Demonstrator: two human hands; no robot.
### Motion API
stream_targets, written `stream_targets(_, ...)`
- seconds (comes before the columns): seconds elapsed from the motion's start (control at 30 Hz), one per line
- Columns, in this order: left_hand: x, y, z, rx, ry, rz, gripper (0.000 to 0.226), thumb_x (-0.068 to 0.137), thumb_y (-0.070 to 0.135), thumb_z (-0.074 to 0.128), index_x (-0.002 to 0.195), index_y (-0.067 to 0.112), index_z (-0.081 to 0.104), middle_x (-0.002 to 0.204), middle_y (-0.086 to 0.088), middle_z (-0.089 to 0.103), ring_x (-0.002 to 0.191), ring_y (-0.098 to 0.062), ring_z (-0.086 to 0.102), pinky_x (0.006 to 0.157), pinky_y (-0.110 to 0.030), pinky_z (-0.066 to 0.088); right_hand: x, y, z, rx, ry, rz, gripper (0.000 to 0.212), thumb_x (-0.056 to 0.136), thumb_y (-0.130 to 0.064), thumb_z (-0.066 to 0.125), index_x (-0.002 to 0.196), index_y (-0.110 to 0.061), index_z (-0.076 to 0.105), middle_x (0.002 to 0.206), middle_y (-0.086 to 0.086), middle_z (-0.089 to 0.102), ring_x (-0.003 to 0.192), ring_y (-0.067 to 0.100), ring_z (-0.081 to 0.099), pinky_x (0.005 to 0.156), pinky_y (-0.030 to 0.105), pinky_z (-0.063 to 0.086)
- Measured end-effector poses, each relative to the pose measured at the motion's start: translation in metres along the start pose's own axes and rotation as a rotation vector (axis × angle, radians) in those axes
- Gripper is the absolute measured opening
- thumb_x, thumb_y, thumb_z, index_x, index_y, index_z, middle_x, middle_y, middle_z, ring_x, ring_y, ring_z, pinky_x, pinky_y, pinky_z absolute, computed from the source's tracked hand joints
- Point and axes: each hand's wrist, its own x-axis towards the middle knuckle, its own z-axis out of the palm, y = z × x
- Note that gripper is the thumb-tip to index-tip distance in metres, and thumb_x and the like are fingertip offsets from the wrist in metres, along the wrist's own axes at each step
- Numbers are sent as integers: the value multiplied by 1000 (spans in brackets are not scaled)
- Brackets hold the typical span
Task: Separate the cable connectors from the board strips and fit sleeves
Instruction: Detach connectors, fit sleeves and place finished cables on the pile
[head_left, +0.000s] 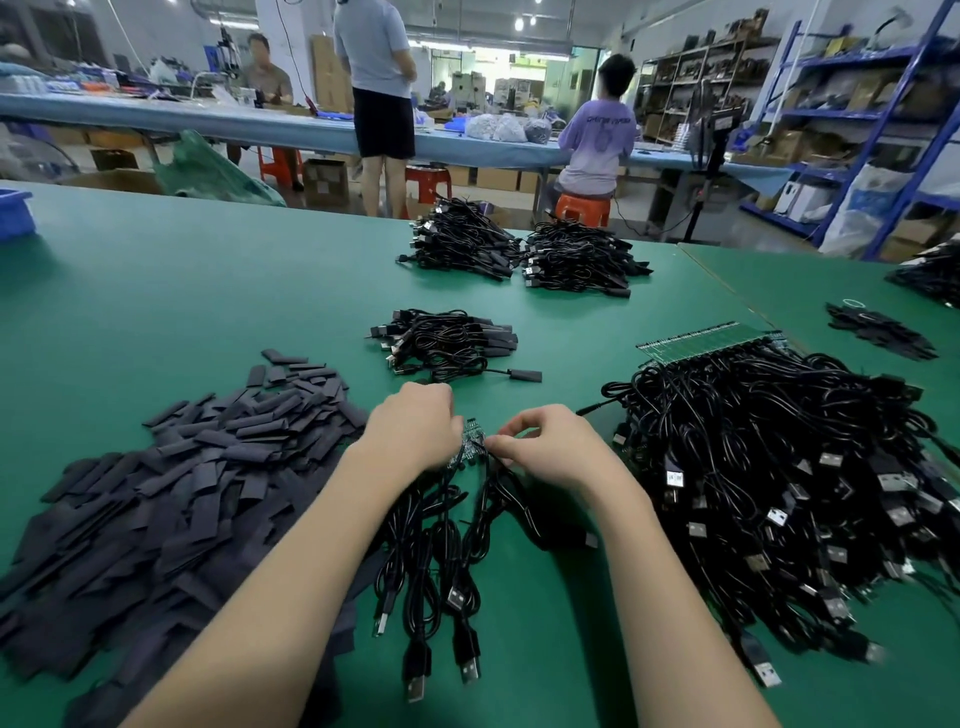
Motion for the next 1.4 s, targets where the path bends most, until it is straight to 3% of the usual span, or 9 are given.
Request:
stream_targets(0.2,-5,-5,-11,-451,-30,104,10,91,30,67,80,30,68,71,10,68,63,-1,58,59,-12,43,-3,2,-5,192,108,18,25,80,-57,79,90,-35,77,84,-11,78,75,-1,65,59,21,42)
stream_targets(0.4,-13,-8,-18,-837,-39,232,11,90,27,74,93,17,72,69,-6,60,65,-9,51,69,-17,42,-9,-6,-7,576,112,-189,11,87,-35,80,89,-24,79,63,-22,67,56,-11,57,51,4,39)
stream_targets(0.77,-13,-3,-16,-934,-109,318,6,95,25,70,93,21,74,76,13,63,73,-3,55,72,-10,42,-9,-4,-11,678,39,-8,31,72,-53,86,94,-31,83,85,-17,71,76,11,45,67,26,37)
stream_targets(0.93,-14,-4,-18,-1008,-171,331,6,95,22,68,94,19,73,77,14,66,73,-1,57,72,-10,43,-3,0,-9,877,-143,43,42,54,-49,92,83,-22,79,56,-14,53,58,5,37,51,19,30)
stream_targets(1.07,-15,-3,-16,-1085,-215,330,6,96,18,67,93,17,72,74,15,67,70,3,58,68,-8,44,0,3,-2,1043,-238,107,78,48,-45,100,116,-16,75,81,-1,55,77,18,39,74,29,34)
stream_targets(1.2,-17,-3,-15,-1188,-289,284,5,93,26,70,92,22,73,84,5,70,78,-8,61,80,-21,48,-6,1,-2,1080,-284,144,28,64,-45,87,77,-21,81,75,-3,67,67,15,51,70,26,46)
stream_targets(1.27,-16,-3,-13,-1209,-295,246,6,90,32,72,91,27,75,90,2,73,83,-11,64,88,-29,49,-9,-2,-3,1059,-263,137,31,65,-48,83,81,-21,81,81,-3,74,71,15,62,63,29,52)
stream_targets(1.33,-14,-3,-10,-1136,-209,177,5,91,32,73,90,28,76,89,5,74,83,-7,65,87,-28,48,-11,-4,-9,1044,-167,109,41,64,-49,84,95,-23,79,97,-3,78,89,17,56,90,27,47)
stream_targets(1.4,-11,-2,-4,-1027,-92,108,4,91,29,74,90,25,75,88,-1,75,80,-5,65,83,-27,49,-16,-11,-20,971,-79,-17,32,65,-50,84,86,-27,81,92,-10,76,90,14,55,73,25,43)
